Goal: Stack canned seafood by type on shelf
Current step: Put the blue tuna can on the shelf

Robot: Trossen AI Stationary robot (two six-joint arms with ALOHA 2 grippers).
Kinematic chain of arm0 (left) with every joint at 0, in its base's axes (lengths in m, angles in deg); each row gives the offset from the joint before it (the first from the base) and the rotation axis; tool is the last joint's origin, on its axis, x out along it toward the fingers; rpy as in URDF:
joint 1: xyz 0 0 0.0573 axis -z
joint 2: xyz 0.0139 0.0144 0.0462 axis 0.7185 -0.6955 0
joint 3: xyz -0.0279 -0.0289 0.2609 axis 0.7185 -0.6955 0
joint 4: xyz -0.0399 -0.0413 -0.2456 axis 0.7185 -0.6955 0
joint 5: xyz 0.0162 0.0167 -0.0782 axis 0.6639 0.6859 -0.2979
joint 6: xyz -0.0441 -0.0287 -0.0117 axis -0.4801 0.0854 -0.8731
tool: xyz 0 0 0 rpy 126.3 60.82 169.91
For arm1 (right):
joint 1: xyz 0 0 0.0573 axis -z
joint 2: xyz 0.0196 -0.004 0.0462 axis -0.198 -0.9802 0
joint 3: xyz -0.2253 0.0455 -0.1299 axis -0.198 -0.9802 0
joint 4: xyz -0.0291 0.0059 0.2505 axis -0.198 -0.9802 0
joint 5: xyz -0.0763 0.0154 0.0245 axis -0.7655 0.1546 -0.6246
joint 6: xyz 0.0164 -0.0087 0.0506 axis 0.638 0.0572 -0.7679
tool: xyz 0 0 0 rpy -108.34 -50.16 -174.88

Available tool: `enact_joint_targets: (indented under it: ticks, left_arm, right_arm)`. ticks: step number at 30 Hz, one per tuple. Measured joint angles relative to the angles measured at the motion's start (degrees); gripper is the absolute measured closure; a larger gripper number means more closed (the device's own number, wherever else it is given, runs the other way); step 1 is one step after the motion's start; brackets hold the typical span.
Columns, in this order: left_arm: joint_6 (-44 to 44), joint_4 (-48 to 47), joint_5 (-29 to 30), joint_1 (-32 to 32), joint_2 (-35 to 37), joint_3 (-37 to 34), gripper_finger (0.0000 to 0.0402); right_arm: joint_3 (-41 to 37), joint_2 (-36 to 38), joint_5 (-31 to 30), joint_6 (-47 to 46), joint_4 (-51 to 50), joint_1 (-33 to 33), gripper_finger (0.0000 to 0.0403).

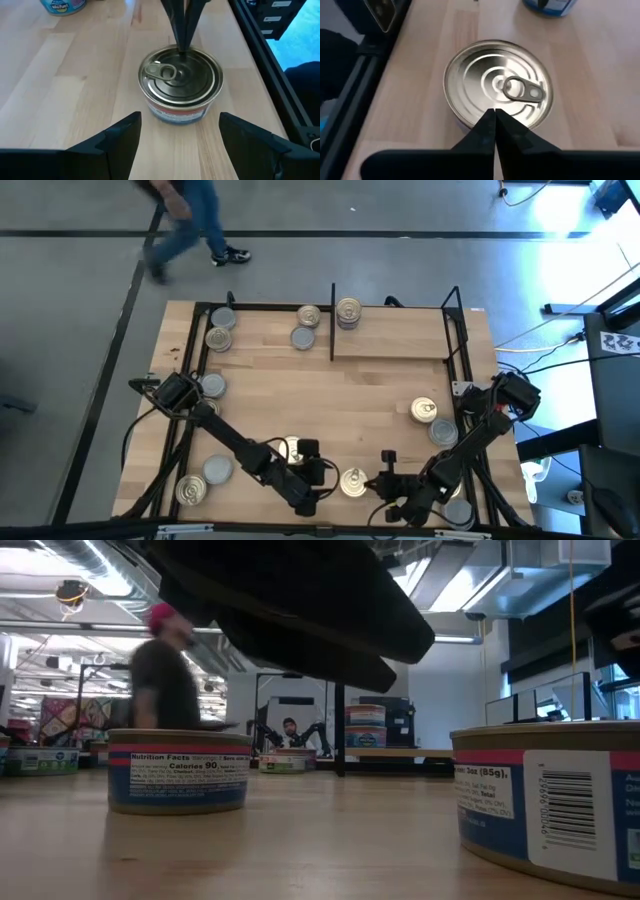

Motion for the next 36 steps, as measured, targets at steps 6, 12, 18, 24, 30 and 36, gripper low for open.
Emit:
enact_joint_targets:
  ticks: [6,12,18,24,30,36]
  left_arm:
    - [0.0,0.0,0.0,-0.4,0.0,0.0,0.0137]
    - [2.9,-0.1,0.0,-0.5,0.0,0.0,0.0136]
    - [5.1,-0.1,0.0,-0.5,0.0,0.0,0.0136]
    - [7.4,-0.1,0.0,-0.5,0.0,0.0,0.0136]
    - [8.0,-0.2,0.0,-0.5,0.0,0.0,0.0136]
    - [8.0,-0.1,0.0,-1.2,0.0,0.0,0.0136]
  right_arm:
    - [0.0,-0.3,-2.4,0.1,-0.7,-0.5,0.0398]
    - [0.2,-1.3,-4.6,-2.6,-3.0,-1.3,0.0394]
    - [0.2,-1.9,-5.1,-3.2,-3.3,-1.5,0.0397]
    - [0.2,-1.9,-4.2,-4.8,-6.1,-2.0,0.0396]
    - [-0.1,-2.4,-3.0,-6.1,-7.5,-3.0,0.0397]
    - [-0.2,-2.4,-4.1,-6.4,-7.8,-3.0,0.0394]
